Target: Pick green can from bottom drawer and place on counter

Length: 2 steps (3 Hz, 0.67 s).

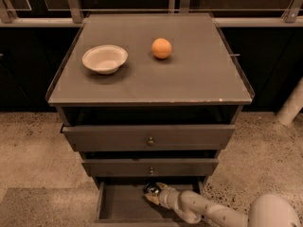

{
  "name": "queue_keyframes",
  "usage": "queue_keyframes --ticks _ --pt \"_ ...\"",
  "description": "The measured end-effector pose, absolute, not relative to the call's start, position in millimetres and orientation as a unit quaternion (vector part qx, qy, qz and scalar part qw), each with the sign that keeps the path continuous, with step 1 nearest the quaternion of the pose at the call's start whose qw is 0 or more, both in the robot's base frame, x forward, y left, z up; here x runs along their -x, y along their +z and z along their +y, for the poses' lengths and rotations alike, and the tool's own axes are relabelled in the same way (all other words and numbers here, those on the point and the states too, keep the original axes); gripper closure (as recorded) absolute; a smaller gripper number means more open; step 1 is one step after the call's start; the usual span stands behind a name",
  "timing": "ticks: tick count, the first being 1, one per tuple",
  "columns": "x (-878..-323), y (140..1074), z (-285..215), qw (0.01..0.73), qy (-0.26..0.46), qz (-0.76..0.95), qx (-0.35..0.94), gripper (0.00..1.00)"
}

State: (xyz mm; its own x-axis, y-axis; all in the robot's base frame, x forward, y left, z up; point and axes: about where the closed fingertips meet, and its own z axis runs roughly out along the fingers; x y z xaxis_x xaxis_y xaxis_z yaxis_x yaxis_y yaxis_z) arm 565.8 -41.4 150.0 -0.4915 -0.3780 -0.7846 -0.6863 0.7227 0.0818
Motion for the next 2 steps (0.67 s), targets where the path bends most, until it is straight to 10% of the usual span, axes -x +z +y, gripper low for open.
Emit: queue_keyframes --ticks 2 --pt "-565.8 150.0 -41.4 0.393 0.196 0.841 0.316 0.88"
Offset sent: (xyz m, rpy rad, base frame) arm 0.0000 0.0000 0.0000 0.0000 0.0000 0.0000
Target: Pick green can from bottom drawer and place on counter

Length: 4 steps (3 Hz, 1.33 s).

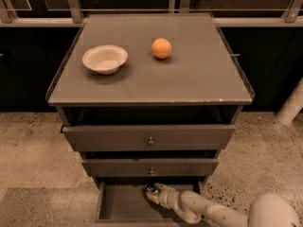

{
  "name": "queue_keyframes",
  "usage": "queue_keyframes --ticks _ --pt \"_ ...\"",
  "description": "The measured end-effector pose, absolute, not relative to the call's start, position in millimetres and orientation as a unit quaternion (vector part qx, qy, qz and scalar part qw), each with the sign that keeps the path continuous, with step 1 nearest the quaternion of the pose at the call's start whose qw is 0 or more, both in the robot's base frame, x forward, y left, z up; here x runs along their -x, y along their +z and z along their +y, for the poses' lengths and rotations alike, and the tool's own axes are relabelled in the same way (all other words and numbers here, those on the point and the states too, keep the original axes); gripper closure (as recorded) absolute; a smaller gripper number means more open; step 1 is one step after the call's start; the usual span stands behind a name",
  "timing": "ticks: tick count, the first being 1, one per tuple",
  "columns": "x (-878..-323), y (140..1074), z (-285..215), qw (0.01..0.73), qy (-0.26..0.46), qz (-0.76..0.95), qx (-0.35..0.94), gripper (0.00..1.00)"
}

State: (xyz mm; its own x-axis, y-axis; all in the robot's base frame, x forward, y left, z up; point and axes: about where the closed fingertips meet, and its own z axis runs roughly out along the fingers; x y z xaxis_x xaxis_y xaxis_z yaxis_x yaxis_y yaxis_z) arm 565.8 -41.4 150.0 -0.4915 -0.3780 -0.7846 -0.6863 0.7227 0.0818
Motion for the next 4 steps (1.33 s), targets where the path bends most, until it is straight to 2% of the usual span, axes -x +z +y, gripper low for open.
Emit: queue_keyframes --ticks 1,2,4 --pt "-566 163 -40 0.401 0.222 0.828 0.323 1.00" --pt "-549 190 -70 0.401 0.275 0.819 0.306 1.00" --pt "-452 253 -130 0.332 0.408 0.815 0.243 1.00"
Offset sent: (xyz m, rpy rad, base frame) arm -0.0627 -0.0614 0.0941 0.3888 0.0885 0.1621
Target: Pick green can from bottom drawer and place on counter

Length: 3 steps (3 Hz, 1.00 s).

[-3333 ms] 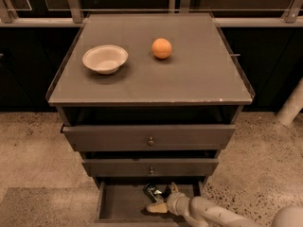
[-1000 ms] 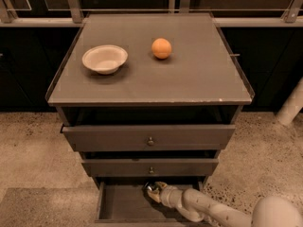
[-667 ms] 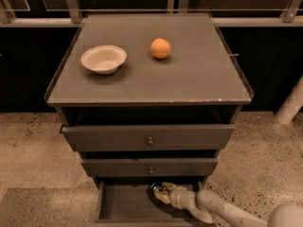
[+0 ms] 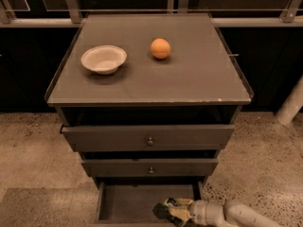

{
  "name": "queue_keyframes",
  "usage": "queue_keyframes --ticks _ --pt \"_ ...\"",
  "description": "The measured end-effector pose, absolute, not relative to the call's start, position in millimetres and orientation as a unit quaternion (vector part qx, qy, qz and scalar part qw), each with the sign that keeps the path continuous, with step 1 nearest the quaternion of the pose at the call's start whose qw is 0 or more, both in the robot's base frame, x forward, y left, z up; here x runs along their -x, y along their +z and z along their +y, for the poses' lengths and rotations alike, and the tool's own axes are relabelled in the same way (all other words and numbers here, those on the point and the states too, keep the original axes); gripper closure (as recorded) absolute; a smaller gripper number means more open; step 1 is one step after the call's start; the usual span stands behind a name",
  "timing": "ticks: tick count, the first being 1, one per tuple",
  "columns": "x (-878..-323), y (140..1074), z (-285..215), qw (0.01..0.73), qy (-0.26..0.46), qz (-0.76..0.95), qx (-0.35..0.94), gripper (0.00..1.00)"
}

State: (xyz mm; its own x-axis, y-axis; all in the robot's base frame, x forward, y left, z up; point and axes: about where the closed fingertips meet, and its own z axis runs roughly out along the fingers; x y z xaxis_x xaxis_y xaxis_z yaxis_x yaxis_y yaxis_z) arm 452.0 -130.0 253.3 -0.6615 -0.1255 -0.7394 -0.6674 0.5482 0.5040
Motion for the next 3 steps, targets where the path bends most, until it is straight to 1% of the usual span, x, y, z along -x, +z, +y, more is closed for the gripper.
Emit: queue_keyframes --ticks 1,2,3 --pt "-444 313 -174 0.363 0.407 0.805 0.235 1.00" --pt "-470 370 -220 0.417 0.388 0.786 0.241 1.00" --pt "-477 373 -226 0.422 0.383 0.785 0.241 1.00"
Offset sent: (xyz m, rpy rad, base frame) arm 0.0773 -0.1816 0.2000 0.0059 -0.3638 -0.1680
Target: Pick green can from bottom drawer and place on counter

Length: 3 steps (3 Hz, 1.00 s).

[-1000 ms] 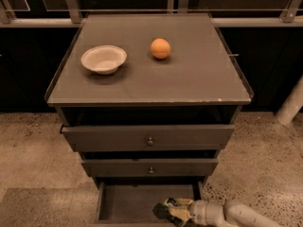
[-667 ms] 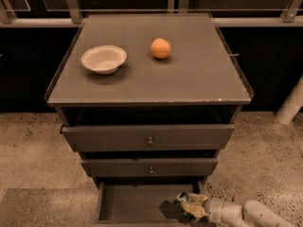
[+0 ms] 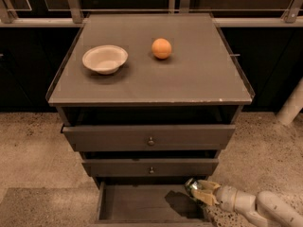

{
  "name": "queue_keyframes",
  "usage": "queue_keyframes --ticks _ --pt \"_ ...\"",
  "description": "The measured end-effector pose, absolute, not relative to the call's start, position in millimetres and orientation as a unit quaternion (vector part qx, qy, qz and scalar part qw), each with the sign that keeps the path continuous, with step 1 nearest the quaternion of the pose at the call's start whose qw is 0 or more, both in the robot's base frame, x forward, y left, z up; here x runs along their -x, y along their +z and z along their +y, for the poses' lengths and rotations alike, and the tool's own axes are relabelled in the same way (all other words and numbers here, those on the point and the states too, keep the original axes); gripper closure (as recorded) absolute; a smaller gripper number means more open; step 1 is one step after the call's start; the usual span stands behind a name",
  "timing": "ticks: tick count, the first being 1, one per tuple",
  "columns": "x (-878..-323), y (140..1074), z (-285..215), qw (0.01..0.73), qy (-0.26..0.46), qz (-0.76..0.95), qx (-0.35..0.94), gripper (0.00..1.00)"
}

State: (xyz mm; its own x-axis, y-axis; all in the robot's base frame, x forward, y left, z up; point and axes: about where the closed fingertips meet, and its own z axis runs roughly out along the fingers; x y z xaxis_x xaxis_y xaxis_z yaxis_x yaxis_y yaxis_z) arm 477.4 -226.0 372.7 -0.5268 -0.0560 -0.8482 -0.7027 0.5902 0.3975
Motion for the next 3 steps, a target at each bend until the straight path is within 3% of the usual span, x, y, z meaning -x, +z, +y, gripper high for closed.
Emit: queue_keyframes --ticks 2,3 --pt "-474 414 -216 0.422 0.368 0.777 0.287 1.00" --pt "-449 489 -183 0.412 0.356 0.756 0.362 1.00"
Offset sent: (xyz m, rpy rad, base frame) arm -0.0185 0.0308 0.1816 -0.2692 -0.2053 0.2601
